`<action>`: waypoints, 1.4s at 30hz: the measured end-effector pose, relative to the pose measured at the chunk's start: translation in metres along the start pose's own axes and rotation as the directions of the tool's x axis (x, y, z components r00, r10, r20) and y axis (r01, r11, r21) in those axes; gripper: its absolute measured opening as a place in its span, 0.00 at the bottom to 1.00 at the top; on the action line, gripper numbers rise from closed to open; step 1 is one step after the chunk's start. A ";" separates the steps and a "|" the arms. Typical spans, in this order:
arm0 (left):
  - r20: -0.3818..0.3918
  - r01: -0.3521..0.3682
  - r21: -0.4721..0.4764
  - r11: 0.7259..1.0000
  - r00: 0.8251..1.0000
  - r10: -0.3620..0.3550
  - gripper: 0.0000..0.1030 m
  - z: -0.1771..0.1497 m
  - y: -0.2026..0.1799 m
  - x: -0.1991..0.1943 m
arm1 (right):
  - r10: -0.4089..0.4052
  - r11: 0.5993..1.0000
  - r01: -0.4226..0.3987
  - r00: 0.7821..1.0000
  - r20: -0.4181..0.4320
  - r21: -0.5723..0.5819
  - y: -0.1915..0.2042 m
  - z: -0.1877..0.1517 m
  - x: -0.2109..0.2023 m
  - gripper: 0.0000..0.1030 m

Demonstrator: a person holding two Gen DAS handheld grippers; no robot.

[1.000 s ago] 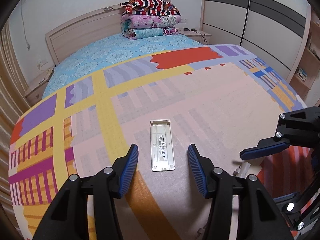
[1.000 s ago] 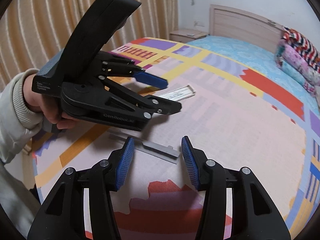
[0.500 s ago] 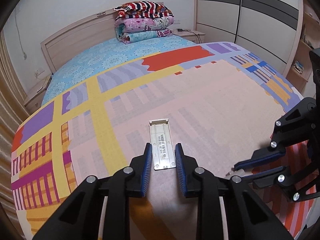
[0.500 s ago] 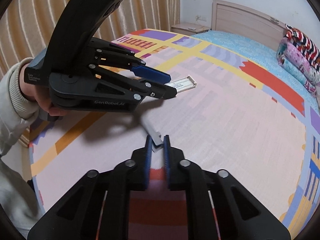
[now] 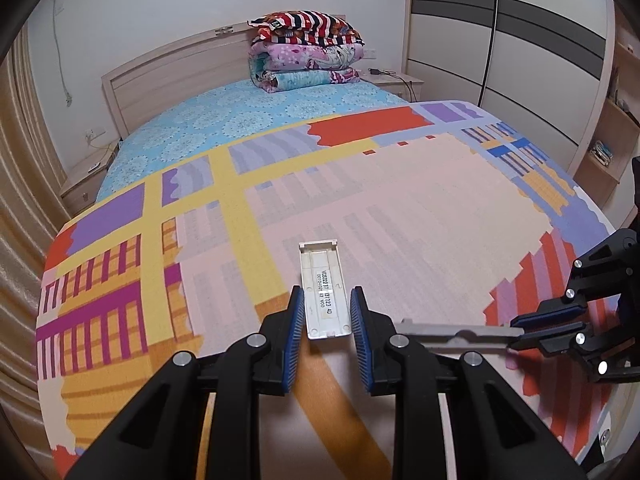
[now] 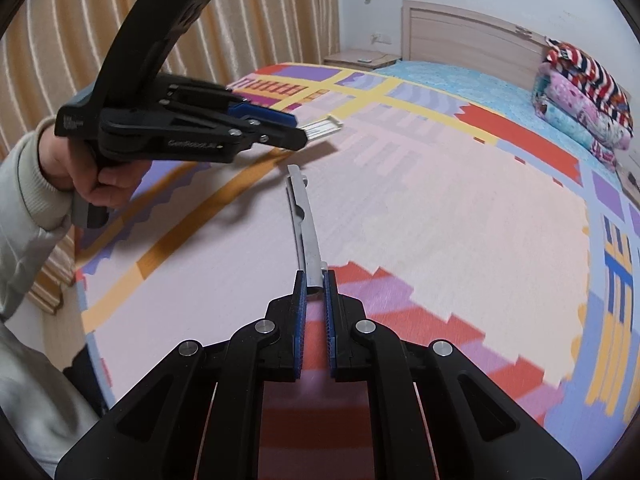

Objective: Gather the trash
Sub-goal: 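Carry plastic strip and metal bar over the black bag and open both tools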

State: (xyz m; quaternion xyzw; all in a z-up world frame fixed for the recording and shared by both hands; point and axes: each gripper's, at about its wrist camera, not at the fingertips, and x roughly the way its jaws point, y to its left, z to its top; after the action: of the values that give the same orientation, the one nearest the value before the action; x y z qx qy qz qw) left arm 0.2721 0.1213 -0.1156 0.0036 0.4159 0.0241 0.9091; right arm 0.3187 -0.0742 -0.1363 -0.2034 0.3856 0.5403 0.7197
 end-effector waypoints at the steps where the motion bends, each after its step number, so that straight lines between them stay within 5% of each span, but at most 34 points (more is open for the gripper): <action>1: 0.003 0.000 -0.001 1.000 1.000 0.000 0.23 -0.002 -0.001 -0.003 | -0.006 1.000 0.006 1.000 0.003 0.004 0.002 -0.002 -0.003 0.09; 22: 0.058 0.033 0.006 0.999 0.998 -0.033 0.23 -0.064 -0.051 -0.090 | -0.100 0.995 0.099 0.993 0.060 0.011 0.072 -0.044 -0.069 0.09; 35: 0.091 0.047 0.003 0.999 0.995 -0.047 0.22 -0.116 -0.078 -0.137 | -0.084 0.993 0.080 0.996 0.031 0.091 0.098 -0.087 -0.096 0.09; 42: 0.081 0.112 -0.038 0.993 0.991 -0.109 0.23 -0.154 -0.097 -0.151 | -0.042 0.993 0.040 0.999 0.017 0.115 0.116 -0.109 -0.103 0.09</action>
State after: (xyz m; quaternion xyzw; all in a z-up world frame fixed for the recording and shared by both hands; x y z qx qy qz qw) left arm 0.0608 0.0151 -0.1045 -0.0380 0.3785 -0.0176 0.9246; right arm 0.1617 -0.1764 -0.1098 -0.1645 0.4049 0.5043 0.7447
